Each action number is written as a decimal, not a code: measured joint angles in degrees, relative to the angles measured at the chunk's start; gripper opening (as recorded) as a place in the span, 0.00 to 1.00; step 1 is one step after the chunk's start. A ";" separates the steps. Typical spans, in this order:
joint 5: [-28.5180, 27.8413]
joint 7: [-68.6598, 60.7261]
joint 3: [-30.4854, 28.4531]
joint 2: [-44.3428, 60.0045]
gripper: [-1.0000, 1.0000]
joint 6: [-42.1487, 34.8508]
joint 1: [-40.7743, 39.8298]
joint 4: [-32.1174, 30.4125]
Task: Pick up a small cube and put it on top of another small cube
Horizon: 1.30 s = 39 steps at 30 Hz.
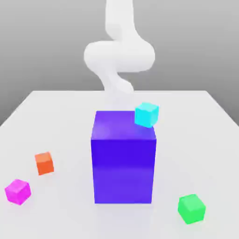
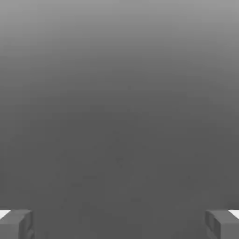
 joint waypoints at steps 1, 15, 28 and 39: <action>-0.08 -0.62 -1.02 2.23 0.50 0.96 -0.35 -0.47; 3.58 -12.10 -15.27 31.24 0.50 13.50 -5.46 -6.60; 16.28 -28.13 -15.19 59.06 0.50 26.05 -18.87 -10.03; 19.22 -30.43 -11.59 63.70 0.00 29.46 -21.97 -9.00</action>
